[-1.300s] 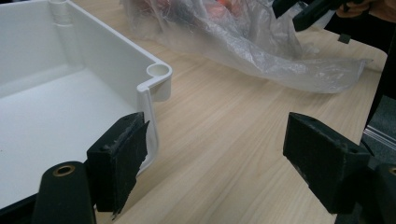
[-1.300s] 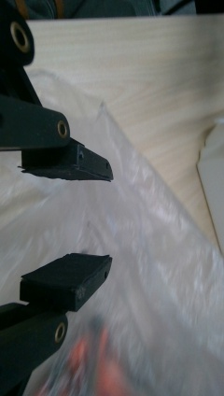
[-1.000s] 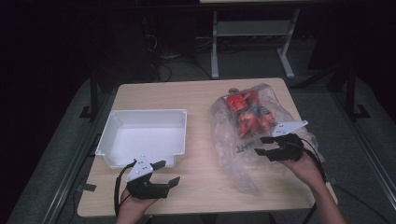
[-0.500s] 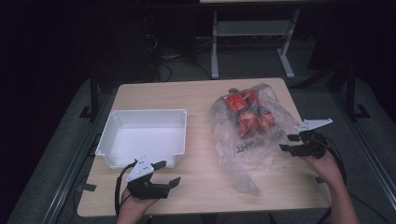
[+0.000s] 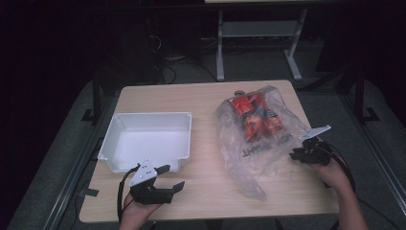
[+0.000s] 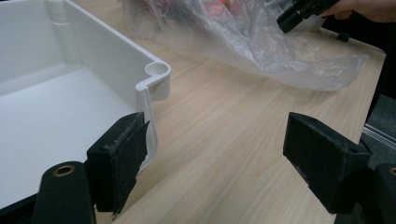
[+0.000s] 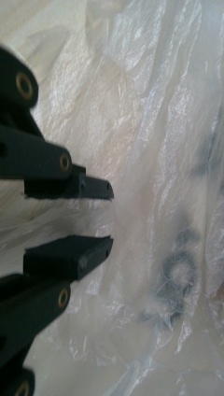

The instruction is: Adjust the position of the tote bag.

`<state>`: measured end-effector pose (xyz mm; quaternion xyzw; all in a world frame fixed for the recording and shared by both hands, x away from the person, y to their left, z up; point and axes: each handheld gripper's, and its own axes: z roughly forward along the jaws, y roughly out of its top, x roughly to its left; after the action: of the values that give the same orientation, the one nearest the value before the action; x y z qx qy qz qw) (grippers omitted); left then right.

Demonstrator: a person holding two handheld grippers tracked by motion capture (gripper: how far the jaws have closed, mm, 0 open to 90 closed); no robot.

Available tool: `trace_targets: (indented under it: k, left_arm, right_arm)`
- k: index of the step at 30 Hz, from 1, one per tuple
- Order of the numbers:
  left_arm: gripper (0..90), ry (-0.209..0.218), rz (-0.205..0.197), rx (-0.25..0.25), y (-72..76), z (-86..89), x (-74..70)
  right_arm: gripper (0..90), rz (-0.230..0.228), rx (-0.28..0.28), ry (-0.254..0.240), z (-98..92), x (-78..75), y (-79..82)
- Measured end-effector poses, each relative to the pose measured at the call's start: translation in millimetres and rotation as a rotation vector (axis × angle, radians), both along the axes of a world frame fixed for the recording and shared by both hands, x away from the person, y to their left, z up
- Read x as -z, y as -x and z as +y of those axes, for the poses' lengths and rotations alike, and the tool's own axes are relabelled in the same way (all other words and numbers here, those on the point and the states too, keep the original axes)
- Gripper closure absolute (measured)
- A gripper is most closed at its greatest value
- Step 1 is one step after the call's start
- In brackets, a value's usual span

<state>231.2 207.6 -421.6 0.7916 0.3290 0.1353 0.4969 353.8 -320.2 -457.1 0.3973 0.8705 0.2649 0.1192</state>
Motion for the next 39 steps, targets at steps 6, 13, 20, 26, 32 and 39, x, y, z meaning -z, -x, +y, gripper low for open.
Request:
trace_targets:
  k: [6, 13, 20, 26, 32, 39]
  left_arm:
    - [21.3, -0.001, 0.004, 0.003, -0.1, -1.1, 0.6]
    - [21.3, -0.001, 0.004, 0.002, -0.3, -0.6, 0.6]
    - [21.3, 0.003, 0.003, -0.002, -0.2, 0.3, 0.4]
    - [21.3, 0.005, 0.001, -0.004, 0.2, 0.5, 0.4]
    - [21.3, 0.004, 0.003, -0.003, 0.2, 0.3, 0.6]
    - [21.3, -0.002, 0.002, 0.006, 1.7, -1.6, 0.2]
  right_arm:
    - [89.6, 0.026, 0.005, -0.054, -3.1, 1.7, -0.7]
    - [90.0, 0.056, -0.021, -0.090, -1.1, 2.1, 1.0]
    - [90.0, 0.056, -0.063, -0.098, 7.3, -0.9, 5.1]
    - [90.0, 0.056, -0.099, -0.113, 13.5, -4.0, 9.0]
    - [90.0, 0.049, -0.136, -0.128, 24.3, -11.3, 16.7]
    - [90.0, 0.062, -0.205, -0.116, 40.4, -9.6, 30.6]
